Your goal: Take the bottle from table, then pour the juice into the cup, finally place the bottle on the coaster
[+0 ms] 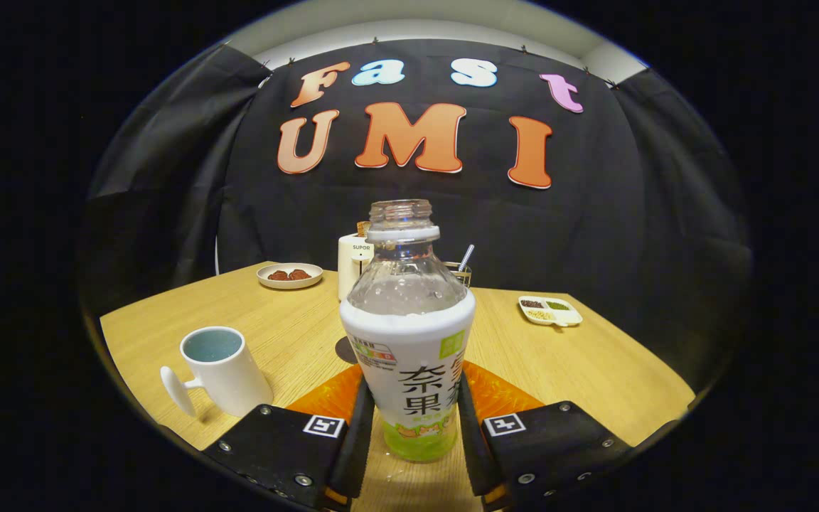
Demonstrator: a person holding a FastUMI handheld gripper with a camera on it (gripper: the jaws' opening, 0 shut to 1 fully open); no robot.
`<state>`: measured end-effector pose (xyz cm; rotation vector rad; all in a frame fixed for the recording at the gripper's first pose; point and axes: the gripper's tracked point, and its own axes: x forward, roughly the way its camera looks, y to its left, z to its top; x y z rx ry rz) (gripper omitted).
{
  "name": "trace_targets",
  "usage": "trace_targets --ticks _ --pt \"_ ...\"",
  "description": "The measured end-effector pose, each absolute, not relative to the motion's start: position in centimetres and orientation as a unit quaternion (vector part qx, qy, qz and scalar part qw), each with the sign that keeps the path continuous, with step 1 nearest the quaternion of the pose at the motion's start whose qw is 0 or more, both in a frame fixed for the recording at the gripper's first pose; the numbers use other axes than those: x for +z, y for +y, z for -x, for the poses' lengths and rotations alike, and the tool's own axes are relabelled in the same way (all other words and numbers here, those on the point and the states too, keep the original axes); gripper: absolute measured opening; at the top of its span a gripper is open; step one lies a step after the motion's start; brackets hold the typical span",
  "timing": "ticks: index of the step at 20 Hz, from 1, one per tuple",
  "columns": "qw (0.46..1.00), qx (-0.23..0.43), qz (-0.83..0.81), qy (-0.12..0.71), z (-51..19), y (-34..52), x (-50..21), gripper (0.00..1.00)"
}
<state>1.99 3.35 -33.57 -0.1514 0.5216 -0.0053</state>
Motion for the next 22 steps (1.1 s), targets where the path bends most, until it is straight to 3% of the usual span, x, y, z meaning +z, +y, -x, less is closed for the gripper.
trace_targets --ticks 11,22 --pt "0.925 0.001 0.32 0.204 -3.6 5.8 -32.5 0.57" --pt "0.835 -0.005 0.542 0.099 -5.3 8.5 -30.3 0.56"
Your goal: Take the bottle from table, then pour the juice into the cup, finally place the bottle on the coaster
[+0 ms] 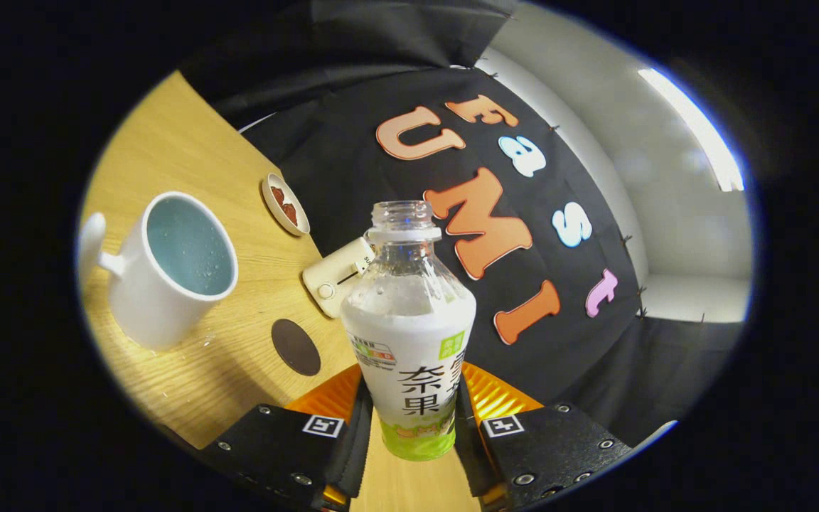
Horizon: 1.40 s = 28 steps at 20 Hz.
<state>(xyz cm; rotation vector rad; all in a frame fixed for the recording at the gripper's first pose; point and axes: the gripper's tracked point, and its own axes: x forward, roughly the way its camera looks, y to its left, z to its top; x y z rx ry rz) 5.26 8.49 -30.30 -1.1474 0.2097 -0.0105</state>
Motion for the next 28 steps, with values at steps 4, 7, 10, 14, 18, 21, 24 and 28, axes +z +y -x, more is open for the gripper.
trace_targets --ticks 4,7,10,14,18,21,24,28 --pt "0.801 -0.006 0.594 0.069 -5.3 9.0 -29.8 0.56" --pt "0.786 -0.005 0.615 0.058 -5.4 8.8 -29.8 0.56" --pt "0.766 -0.005 0.641 0.047 -5.5 8.9 -29.9 0.56" --pt "0.744 0.004 0.668 0.034 -6.1 9.2 -30.0 0.56" --pt "0.729 0.01 0.684 0.023 -6.1 9.3 -30.0 0.56" --pt "0.715 0.019 0.699 0.01 -5.9 9.8 -30.0 0.56" --pt "0.706 0.028 0.708 0.008 -5.8 10.0 -30.1 0.56" --pt "0.69 0.033 0.723 -0.001 -5.7 10.4 -29.9 0.56"
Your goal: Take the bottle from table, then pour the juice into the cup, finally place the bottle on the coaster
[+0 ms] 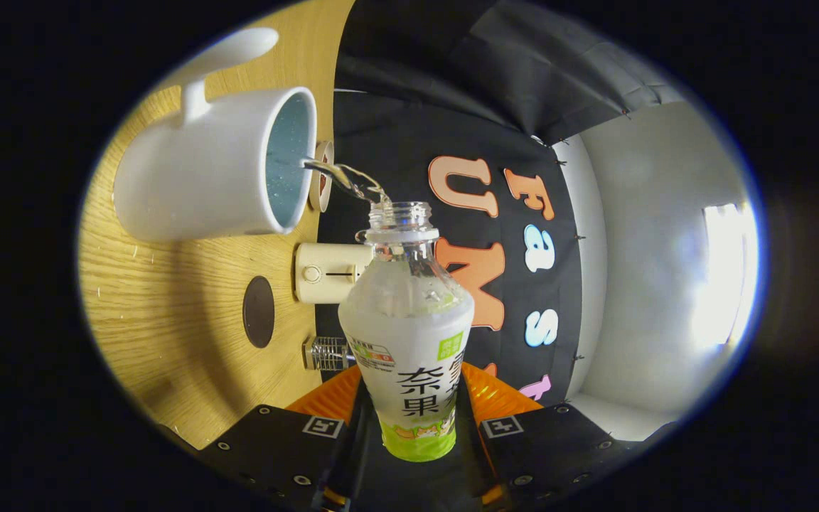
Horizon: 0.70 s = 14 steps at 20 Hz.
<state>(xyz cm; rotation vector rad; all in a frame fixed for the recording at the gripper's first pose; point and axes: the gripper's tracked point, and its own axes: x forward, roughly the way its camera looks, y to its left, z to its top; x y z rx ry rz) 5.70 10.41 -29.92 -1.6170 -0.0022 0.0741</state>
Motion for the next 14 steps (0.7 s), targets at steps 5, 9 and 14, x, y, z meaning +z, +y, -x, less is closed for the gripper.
trace_targets --ticks 5,9,14 --pt "0.686 0.036 0.727 0.002 -5.74 10.17 -29.9 0.56" --pt "0.678 0.037 0.734 -0.003 -5.53 10.42 -29.72 0.56" --pt "0.667 0.041 0.744 -0.008 -5.59 10.58 -29.67 0.56"
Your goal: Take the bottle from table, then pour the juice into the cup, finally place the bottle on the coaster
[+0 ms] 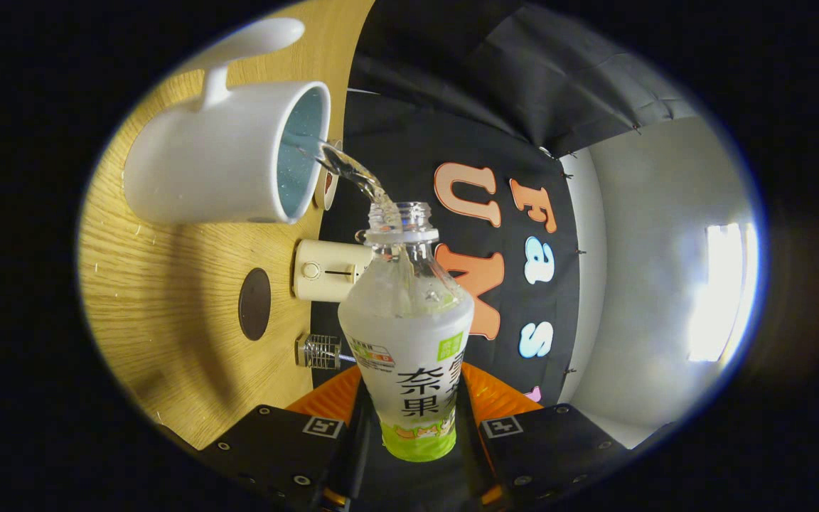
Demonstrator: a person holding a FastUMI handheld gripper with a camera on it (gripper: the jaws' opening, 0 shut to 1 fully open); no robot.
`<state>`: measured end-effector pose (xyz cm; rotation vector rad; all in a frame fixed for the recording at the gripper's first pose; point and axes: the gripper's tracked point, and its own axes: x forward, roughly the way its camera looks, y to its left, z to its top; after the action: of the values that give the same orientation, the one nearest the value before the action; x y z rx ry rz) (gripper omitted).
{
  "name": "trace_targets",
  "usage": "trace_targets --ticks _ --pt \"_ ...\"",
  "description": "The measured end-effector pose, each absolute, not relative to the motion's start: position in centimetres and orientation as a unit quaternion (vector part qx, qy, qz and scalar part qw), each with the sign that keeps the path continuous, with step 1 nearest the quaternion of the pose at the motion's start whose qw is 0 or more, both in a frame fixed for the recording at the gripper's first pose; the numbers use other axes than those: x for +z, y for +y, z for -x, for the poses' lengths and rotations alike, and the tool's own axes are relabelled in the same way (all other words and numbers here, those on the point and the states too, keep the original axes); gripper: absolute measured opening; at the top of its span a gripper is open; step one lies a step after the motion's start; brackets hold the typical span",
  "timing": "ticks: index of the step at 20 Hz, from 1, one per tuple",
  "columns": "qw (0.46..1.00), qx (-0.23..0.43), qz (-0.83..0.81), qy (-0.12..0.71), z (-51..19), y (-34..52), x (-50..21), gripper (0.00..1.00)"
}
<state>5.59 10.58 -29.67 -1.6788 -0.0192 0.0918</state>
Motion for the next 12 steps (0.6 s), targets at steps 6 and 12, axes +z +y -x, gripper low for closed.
trace_targets --ticks 6,12 --pt "0.659 0.043 0.751 -0.014 -5.58 10.77 -29.61 0.56" --pt "0.649 0.053 0.758 -0.022 -5.47 11.16 -29.61 0.56"
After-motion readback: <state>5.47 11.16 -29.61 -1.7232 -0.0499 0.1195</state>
